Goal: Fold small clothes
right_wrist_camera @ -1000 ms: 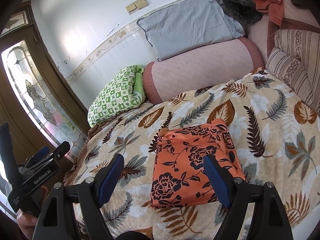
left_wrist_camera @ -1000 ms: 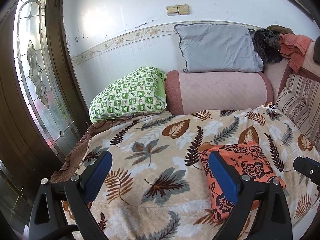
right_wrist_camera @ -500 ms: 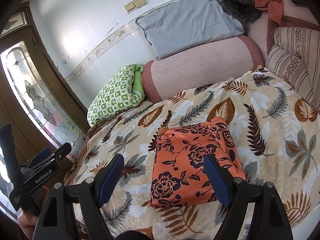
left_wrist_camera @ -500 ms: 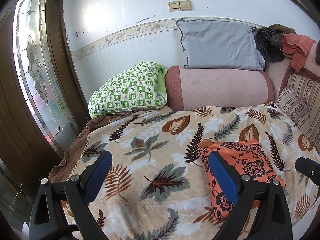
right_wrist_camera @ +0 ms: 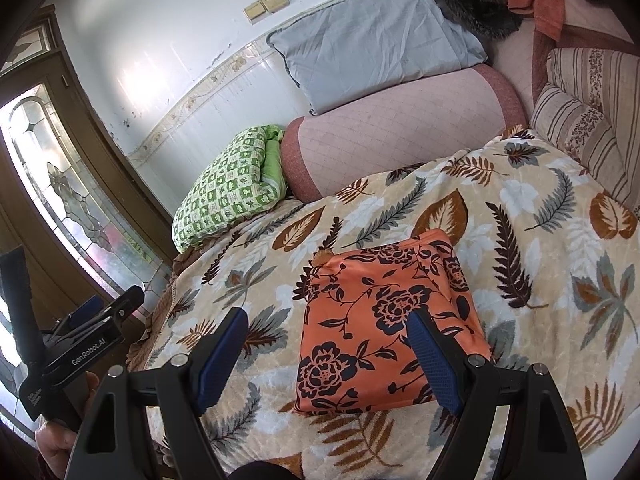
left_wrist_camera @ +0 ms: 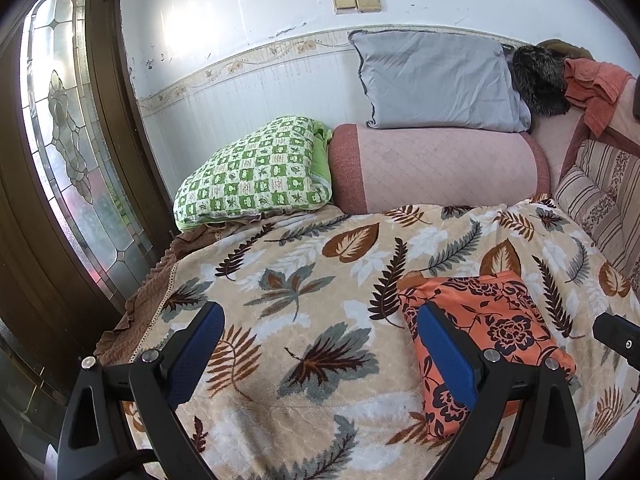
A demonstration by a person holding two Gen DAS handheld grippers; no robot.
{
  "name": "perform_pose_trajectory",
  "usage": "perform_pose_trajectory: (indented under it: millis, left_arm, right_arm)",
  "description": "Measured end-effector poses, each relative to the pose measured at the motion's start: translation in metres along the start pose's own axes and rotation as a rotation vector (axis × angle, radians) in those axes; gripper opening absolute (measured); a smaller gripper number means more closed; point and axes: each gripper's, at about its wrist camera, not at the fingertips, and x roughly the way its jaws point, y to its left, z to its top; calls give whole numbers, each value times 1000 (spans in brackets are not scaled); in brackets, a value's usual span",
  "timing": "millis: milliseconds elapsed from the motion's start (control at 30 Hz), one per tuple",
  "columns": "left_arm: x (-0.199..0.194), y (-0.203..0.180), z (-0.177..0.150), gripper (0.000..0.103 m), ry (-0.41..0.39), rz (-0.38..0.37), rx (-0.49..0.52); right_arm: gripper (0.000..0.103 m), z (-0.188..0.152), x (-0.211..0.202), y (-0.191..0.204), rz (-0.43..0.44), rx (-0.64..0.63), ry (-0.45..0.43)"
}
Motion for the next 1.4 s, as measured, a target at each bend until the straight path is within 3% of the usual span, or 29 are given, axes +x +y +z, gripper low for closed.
perform_pose_trajectory:
  millis: [900, 1400]
  left_arm:
    - [53, -45, 3, 97, 76, 14, 62]
    - [92, -86, 4, 97, 134, 4, 111]
  right_arm:
    - [85, 5, 41, -52, -8, 75, 54]
    - [85, 23, 73, -103, -35, 122, 100]
